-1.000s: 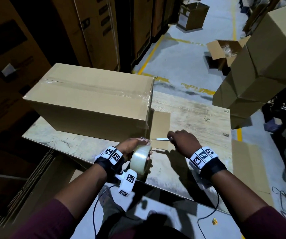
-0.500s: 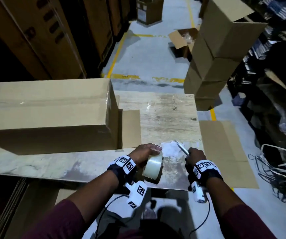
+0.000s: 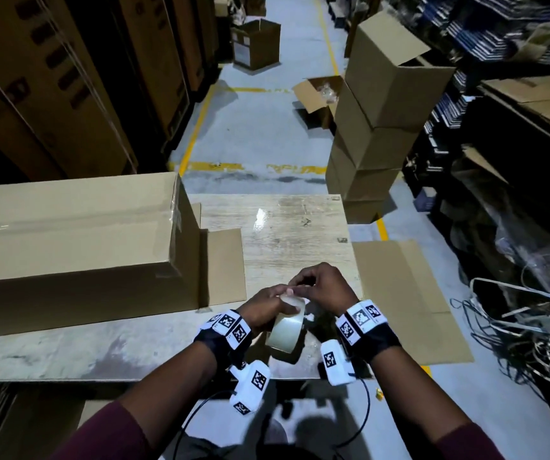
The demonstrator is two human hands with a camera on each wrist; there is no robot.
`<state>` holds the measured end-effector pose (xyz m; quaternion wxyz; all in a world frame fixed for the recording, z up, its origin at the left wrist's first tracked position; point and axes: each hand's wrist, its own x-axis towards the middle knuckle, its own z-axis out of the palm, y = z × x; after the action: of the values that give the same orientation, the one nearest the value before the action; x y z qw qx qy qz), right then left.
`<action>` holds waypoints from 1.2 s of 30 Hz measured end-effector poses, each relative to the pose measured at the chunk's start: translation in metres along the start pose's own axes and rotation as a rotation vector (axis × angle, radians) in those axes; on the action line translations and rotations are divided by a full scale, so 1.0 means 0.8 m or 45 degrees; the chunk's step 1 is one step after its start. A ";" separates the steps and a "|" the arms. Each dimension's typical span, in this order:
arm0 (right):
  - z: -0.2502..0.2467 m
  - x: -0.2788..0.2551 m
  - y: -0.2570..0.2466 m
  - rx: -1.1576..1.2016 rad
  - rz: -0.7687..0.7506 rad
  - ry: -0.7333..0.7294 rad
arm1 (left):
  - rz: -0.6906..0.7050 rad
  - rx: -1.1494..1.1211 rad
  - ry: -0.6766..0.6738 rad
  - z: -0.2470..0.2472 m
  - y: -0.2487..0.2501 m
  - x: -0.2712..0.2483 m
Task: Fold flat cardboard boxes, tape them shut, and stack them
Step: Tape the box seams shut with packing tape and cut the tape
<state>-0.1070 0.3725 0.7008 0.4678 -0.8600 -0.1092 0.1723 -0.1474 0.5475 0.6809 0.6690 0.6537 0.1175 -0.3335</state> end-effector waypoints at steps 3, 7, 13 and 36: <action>0.009 0.003 -0.002 -0.060 -0.008 0.023 | -0.011 -0.017 0.005 -0.006 -0.006 -0.002; 0.025 0.003 -0.005 -0.366 -0.174 -0.015 | -0.038 0.056 0.126 -0.010 -0.017 0.004; 0.038 0.019 -0.004 -0.383 -0.171 0.144 | -0.184 0.236 0.272 -0.032 -0.035 0.026; 0.101 0.119 0.109 -0.837 0.288 -0.220 | -0.197 0.301 0.376 -0.039 -0.091 0.069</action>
<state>-0.0493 0.4207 0.5681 0.1332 -0.9533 -0.1020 0.2510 -0.1408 0.5671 0.5864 0.5354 0.7586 0.2243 -0.2958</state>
